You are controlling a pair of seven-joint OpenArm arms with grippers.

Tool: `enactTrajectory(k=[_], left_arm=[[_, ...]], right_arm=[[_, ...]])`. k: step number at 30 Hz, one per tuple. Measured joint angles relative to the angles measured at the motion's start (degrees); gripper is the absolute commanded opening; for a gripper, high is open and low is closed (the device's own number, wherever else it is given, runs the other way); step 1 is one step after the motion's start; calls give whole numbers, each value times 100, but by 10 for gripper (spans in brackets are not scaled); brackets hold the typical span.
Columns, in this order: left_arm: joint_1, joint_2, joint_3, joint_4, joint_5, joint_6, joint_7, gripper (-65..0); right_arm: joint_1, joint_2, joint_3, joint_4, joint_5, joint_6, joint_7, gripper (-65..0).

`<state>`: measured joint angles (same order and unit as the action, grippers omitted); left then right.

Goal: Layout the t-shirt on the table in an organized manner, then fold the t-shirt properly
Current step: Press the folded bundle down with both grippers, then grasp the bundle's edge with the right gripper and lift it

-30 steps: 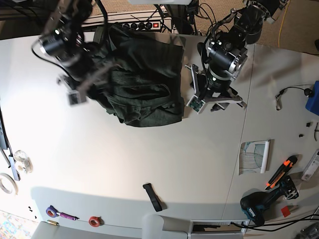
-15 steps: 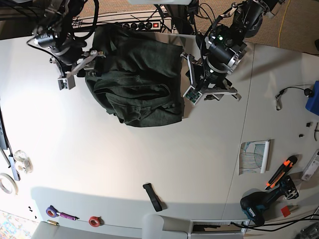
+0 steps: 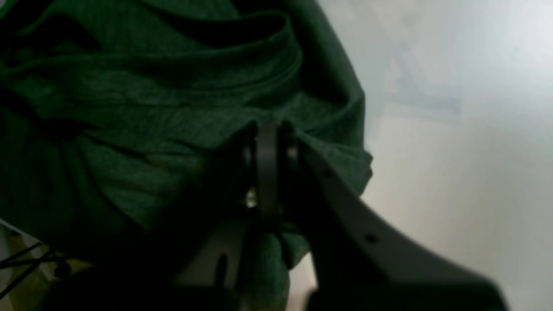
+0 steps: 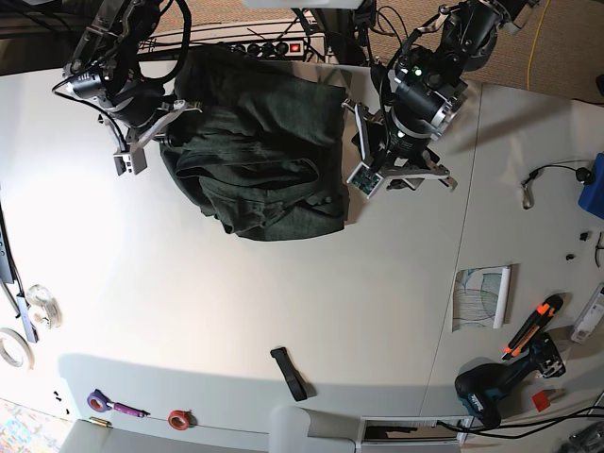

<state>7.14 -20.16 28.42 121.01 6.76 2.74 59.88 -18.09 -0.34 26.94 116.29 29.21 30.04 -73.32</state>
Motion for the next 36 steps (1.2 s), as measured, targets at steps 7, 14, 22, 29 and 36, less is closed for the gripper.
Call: enactTrajectory(k=[7,14,22,29,36], left_arm=[[0,0,0,0,0,0,0,-425],[2,2,0,0,0,0,-44,-425],[2,0,0,0,2,0,-61,-425],[2,0,0,0,2,0,-83,-425],[2,0,0,0,2,0,-83,-425]], right_arm=[[0,2,2,7,581,81,-162,-650],[-52,0,-24,546,2682,817,-769,-650],[-413,4,-964,671,3462,968,-782,-650],[-623,15,-2433,673,3329,968,-787,-650],[-623,15,-3036,673,2350,968,-787,-650]])
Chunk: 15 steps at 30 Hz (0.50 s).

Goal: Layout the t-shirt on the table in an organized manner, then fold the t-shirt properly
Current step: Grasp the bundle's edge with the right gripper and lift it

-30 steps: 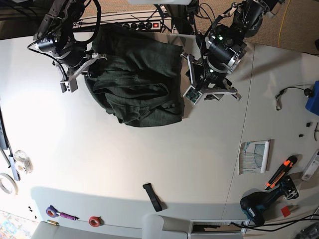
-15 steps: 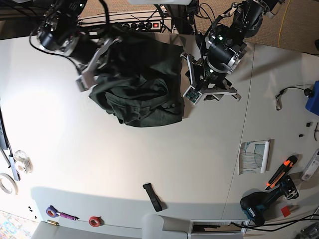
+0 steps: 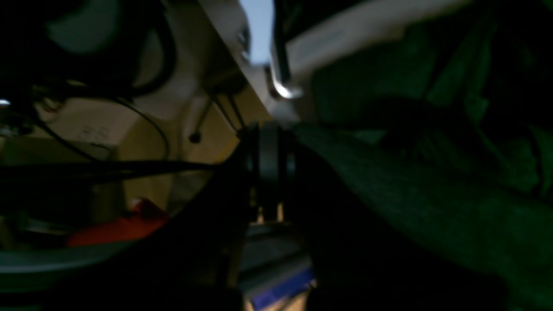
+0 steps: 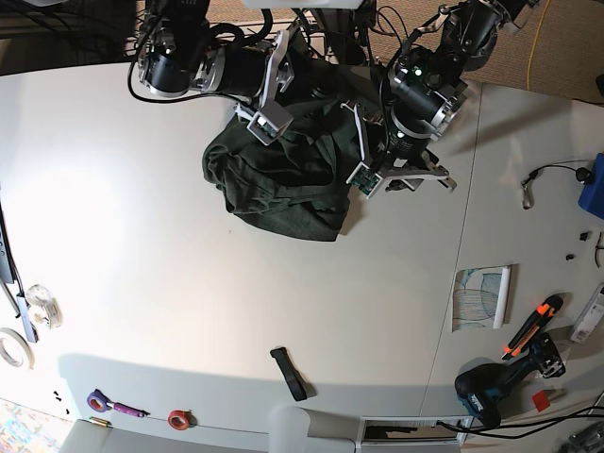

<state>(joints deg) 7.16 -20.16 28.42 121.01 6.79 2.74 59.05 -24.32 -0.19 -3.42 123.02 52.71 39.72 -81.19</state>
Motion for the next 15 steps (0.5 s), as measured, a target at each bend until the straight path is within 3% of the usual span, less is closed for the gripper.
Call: enactTrajectory(k=[3,7,12,15], left_arm=[[0,0,0,0,-2,0,0,-425],[0,0,0,0,-2,0,-2,-425],[-2,0,0,0,-2,0,-2,-425],[0,0,0,0,0,0,0,-425]], right_arm=[[0,2,11,0,-400,0,0,-622],[4,2,13,0,-791,2,0,-425],[402,2,13,0,-1121,24,590,-418],[903,2,13,2,-1624,22,658,-418]])
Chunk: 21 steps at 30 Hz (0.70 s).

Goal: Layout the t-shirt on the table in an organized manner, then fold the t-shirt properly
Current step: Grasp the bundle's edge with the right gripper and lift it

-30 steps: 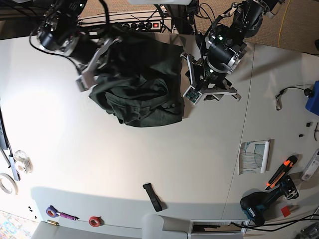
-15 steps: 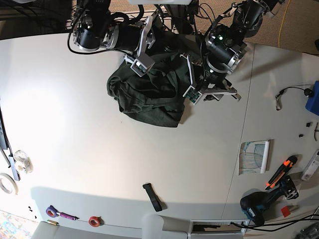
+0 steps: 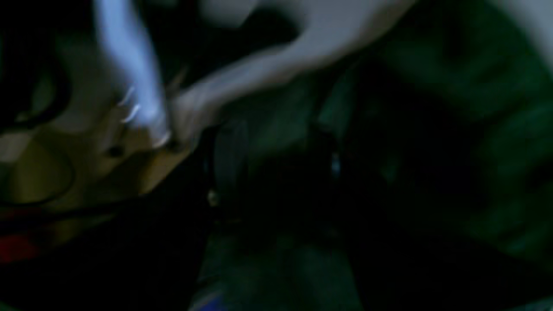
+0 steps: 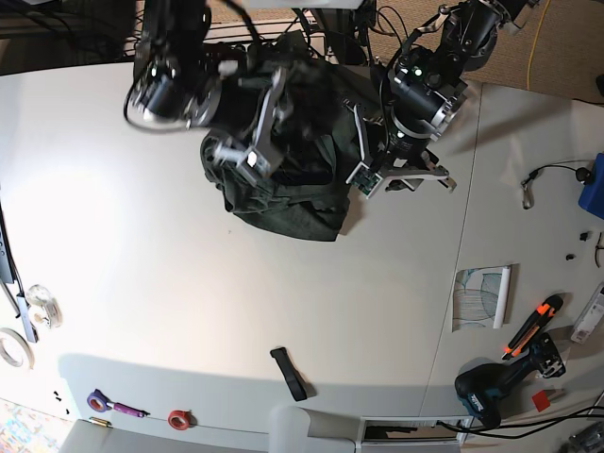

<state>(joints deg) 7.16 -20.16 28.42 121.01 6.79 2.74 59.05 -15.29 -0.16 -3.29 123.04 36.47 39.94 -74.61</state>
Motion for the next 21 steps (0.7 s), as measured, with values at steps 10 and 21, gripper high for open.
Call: enactTrajectory(k=[10,21], left_arm=[[0,0,0,0,-2,0,-2,-425],[0,0,0,0,-129,0,-63,-425]], right_arm=[[350,236,-4,-2,-2581,-420,800,-326],[463,299,-4,-640,-2758,-546,929,-326]])
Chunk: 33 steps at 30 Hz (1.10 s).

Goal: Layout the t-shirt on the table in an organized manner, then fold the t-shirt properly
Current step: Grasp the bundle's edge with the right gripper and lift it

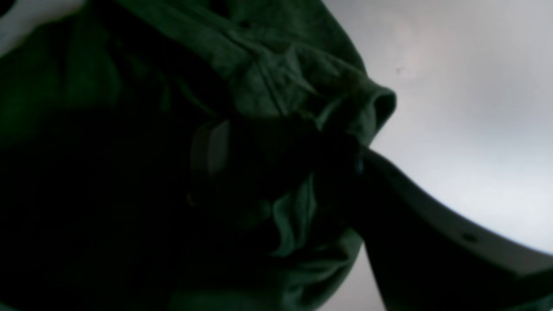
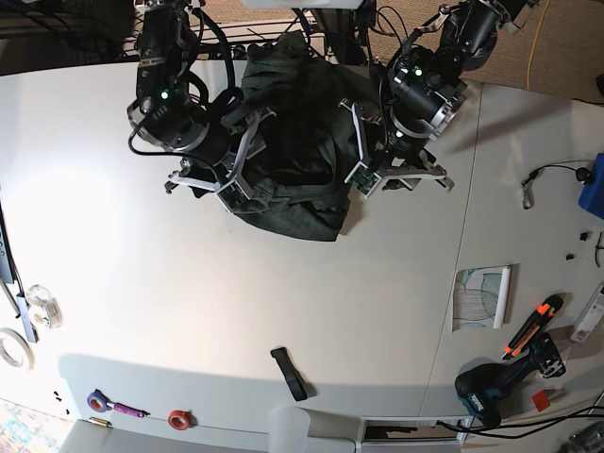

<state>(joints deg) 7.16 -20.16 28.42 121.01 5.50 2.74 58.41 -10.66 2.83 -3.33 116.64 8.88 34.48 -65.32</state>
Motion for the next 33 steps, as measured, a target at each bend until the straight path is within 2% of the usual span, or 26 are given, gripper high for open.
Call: enactTrajectory(k=[4,5,8,14,16,19,24,28,33], left_arm=[[0,0,0,0,-2,0,2,-425],[0,2,0,0,0,0,0,-425],[0,0,0,0,0,0,2,-425],[0,2,0,0,-2,0,0,-425],[0,0,0,0,0,0,2,-425],[0,0,0,0,-2,0,0,-425],[0,0,0,0,-2,0,0,-425],[0,0,0,0,-2,0,0,-425],[-2,0,0,0,0,0,-22,-425]], right_arm=[[243,0,-2,-199,7,-109,2,-334],[286,0,-2,-205,0,-170,4,-371],[365,0,-2,-205,15,-168,-22,-650],[367,0,-7,-205,9,-168,-39,-650],[361,0,-7,-208,0,-168,258,-650],[374,-2,-7,-208,22,-170,1045,-650],[573,-48,-33,-208,186,-192,1099,-650],[730,-44,-302,-238,177,-219,1215,-650],[1088,-48,-824,-1003,192,-514,1543,-650]])
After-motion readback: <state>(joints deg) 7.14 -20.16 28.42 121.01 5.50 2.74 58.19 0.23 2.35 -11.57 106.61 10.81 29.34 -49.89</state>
